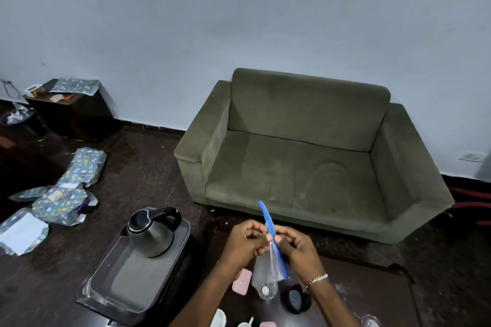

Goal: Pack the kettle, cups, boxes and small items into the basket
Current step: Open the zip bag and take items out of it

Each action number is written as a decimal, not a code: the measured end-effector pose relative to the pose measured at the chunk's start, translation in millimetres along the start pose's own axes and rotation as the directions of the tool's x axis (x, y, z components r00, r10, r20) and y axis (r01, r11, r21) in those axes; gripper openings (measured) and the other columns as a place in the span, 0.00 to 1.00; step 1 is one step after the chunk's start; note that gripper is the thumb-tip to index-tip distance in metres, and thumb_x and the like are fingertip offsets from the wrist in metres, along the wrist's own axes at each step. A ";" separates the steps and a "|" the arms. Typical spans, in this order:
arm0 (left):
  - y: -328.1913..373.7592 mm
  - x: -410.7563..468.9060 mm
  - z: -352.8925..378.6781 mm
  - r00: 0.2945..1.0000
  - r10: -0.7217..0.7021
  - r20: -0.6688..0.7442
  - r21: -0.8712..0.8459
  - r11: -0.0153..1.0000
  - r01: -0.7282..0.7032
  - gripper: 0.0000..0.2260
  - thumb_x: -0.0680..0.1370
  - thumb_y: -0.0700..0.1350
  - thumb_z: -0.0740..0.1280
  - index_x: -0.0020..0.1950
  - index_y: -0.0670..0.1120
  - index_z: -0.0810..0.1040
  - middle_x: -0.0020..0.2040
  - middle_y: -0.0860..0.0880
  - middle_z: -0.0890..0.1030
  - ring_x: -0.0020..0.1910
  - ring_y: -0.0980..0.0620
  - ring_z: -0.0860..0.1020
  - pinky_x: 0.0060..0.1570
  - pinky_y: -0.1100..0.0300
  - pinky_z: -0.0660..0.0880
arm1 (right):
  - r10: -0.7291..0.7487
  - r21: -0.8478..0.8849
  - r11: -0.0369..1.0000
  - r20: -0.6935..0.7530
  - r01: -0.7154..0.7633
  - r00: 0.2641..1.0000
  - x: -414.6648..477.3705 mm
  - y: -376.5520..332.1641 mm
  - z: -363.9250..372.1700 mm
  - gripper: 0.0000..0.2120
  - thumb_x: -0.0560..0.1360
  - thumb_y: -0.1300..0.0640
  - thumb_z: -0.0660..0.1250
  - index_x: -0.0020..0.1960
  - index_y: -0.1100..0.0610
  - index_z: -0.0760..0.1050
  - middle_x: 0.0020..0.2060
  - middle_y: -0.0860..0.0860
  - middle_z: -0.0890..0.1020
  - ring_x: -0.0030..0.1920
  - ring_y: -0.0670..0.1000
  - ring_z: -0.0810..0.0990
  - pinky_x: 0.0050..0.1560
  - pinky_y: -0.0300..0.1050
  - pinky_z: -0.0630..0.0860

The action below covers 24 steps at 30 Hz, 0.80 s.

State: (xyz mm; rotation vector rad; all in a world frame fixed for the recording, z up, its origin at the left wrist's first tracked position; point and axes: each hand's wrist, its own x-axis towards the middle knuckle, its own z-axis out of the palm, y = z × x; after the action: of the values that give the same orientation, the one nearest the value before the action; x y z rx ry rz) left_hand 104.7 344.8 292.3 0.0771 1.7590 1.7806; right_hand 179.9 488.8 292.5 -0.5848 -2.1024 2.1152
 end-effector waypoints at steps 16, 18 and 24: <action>4.9 4.2 14.0 0.920 0.323 -0.220 0.501 0.847 -0.178 0.10 0.68 0.33 0.70 0.36 0.46 0.74 0.31 0.48 0.78 0.27 0.55 0.70 0.32 0.55 0.73 | -0.271 -0.416 0.896 -0.242 0.152 0.932 -4.7 -6.7 -42.8 0.14 0.72 0.67 0.69 0.47 0.48 0.76 0.33 0.50 0.83 0.33 0.47 0.82 0.39 0.40 0.77; 7.5 3.0 10.5 0.893 0.423 -0.153 0.595 0.761 -0.258 0.11 0.68 0.29 0.66 0.38 0.46 0.77 0.39 0.50 0.79 0.33 0.54 0.74 0.38 0.52 0.76 | -0.378 -0.661 0.722 -0.127 0.206 0.917 -5.7 -9.1 -53.4 0.09 0.73 0.62 0.67 0.46 0.48 0.76 0.37 0.47 0.80 0.37 0.46 0.80 0.41 0.43 0.77; 14.6 -11.8 36.5 0.887 0.448 0.111 0.777 0.518 -0.358 0.21 0.72 0.31 0.62 0.63 0.41 0.82 0.63 0.48 0.82 0.60 0.49 0.81 0.63 0.57 0.75 | 0.190 -0.895 0.412 -0.098 -0.170 0.977 -8.9 -27.3 -37.2 0.11 0.77 0.50 0.59 0.44 0.55 0.77 0.49 0.60 0.83 0.53 0.63 0.82 0.51 0.49 0.77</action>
State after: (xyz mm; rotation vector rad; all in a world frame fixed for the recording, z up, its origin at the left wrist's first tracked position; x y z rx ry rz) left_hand 125.3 372.8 314.1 0.8455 2.6546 1.1220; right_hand 195.4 521.9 322.1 -0.8861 -3.2143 0.7744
